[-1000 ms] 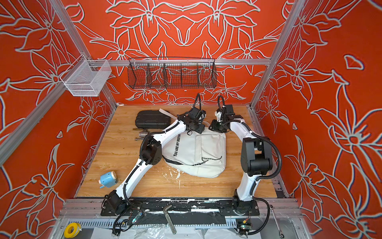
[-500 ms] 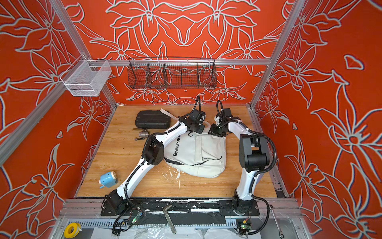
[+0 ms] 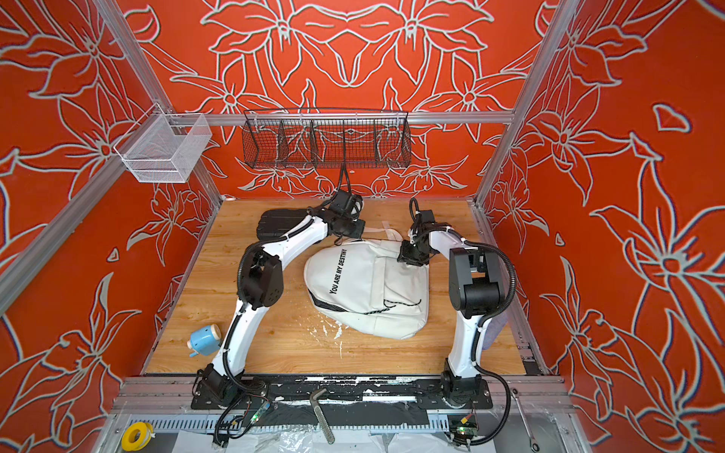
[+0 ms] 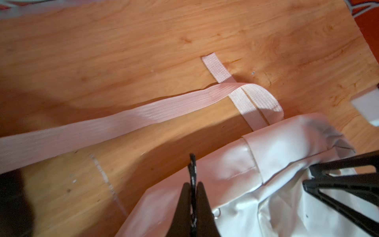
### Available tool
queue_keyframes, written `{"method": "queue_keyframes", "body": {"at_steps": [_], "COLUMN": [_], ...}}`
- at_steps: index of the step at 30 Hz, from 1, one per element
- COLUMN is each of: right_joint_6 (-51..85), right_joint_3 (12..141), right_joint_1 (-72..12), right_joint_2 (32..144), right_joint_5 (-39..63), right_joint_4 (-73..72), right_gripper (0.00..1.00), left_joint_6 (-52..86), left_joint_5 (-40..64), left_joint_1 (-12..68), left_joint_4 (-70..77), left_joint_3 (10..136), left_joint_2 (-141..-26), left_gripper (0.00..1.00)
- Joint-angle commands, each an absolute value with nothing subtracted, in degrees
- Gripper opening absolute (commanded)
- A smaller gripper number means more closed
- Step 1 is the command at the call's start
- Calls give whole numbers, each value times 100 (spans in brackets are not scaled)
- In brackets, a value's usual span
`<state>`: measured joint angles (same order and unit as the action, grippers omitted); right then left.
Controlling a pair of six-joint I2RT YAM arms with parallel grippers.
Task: Pack books, pencil case, and school supplies into a backpack
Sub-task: Zip the student bag at the center of the table.
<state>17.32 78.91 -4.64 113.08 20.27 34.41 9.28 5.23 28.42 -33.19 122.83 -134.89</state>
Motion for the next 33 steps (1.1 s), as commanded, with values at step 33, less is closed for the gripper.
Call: {"method": "queue_keyframes", "body": {"at_steps": [33], "right_joint_6": [-3337], "right_joint_3": [8174], "right_joint_1": [-1396], "right_joint_2": [11140], "right_joint_5": [3759], "right_joint_4": [1252], "right_gripper": [52], "left_joint_6": [1213], "left_joint_5": [2204], "left_joint_1": [2884], "left_joint_4": [-3850], "left_joint_3": [12547], "left_joint_2": [-12529], "left_gripper": [0]}}
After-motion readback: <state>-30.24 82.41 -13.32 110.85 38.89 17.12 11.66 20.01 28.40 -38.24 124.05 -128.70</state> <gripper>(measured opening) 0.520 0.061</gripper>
